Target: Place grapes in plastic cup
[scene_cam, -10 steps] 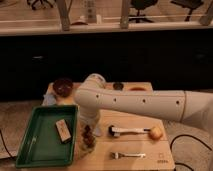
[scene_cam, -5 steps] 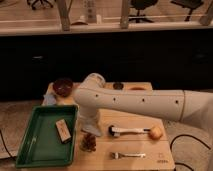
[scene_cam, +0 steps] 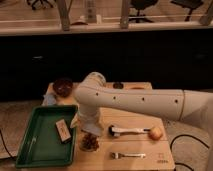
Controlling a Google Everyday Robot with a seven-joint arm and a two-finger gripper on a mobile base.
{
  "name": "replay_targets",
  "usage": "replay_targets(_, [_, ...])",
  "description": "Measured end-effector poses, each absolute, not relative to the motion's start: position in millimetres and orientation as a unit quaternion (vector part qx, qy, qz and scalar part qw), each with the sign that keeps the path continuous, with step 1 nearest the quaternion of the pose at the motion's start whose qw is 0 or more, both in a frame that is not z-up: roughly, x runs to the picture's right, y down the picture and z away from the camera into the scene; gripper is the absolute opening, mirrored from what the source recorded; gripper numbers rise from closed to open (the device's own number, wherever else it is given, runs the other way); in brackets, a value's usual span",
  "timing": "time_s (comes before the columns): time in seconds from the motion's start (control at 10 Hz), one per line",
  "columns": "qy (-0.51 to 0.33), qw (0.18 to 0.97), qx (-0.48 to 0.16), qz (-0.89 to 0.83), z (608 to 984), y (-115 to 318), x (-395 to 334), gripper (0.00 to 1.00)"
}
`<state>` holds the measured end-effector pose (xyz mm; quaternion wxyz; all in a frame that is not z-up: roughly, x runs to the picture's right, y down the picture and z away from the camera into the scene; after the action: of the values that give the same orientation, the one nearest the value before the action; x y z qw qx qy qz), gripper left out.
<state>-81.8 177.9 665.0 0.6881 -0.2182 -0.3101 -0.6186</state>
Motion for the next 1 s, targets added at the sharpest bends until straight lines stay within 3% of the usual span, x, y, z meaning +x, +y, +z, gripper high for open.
replay_targets(1.0, [-0.316, 0.691, -0.216, -0.613, 670.5, 169.5, -80.0, 0.8])
